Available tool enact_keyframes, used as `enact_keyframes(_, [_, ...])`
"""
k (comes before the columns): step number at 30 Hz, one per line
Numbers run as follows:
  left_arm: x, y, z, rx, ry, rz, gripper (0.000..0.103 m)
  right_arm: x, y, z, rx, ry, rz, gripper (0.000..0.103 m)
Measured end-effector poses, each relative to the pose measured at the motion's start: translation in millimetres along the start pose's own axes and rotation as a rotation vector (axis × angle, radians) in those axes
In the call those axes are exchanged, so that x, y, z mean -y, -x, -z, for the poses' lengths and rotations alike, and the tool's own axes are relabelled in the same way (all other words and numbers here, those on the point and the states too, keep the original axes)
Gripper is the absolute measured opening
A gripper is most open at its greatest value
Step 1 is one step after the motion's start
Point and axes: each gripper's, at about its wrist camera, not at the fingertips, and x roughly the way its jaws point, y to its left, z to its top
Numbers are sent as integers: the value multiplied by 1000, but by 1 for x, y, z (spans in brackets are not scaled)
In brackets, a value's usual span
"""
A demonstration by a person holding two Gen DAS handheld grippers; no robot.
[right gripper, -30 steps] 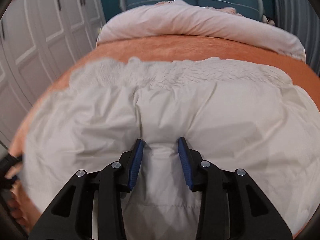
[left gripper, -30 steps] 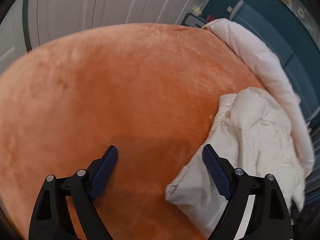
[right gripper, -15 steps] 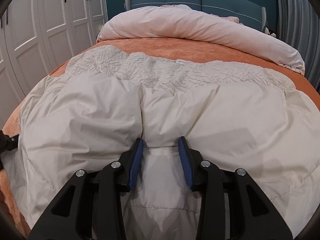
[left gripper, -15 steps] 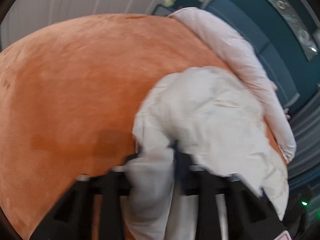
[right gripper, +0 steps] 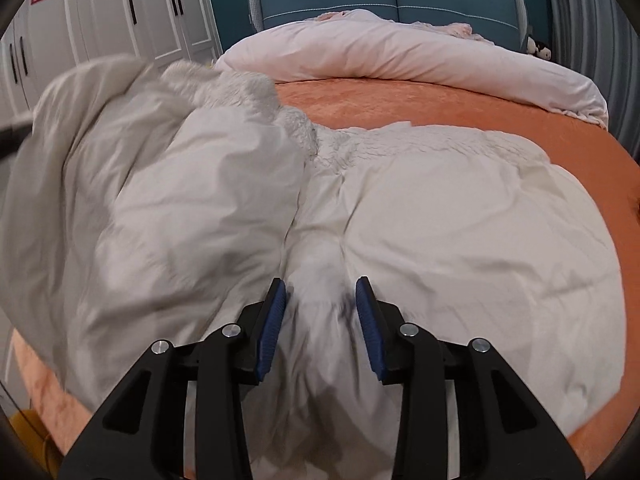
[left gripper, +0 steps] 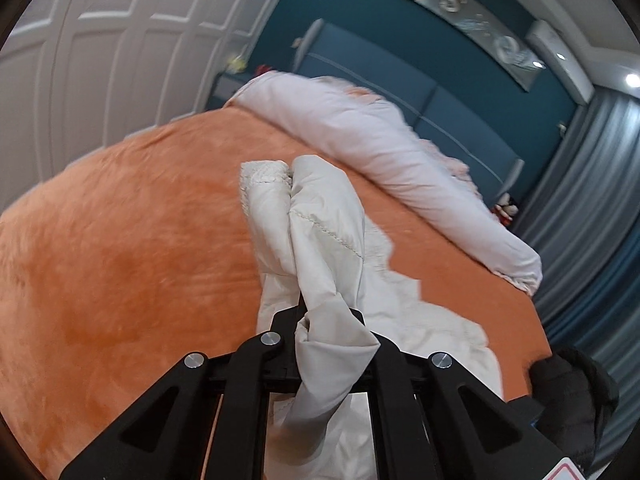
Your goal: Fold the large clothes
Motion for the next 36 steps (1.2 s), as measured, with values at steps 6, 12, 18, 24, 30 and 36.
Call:
enact_keyframes(6, [31,13,3,26,-35,19,2,14,7,-1,7,-43,-60,35])
enact_keyframes(12, [-39,-6,14,-24,113,-114,6,37,-5,-47,58,-108,-40,36])
enact_keyframes(18, [-135,-27,52,-139,315,-226,43,-2,-61,-72,3,17,-32,36])
enact_keyframes(24, [-165,-29,88,-192,442,-165,76,-67,-110,-59,-28,187,17,24])
enact_keyframes(30, [-160,-70,85,-165,458,-180,88,-80,-140,-61,-65,219,-13,19])
enact_keyframes(36, [-128,-77,48,-134,441,-33,13,-61,-129,-72,-104,142,-92,19])
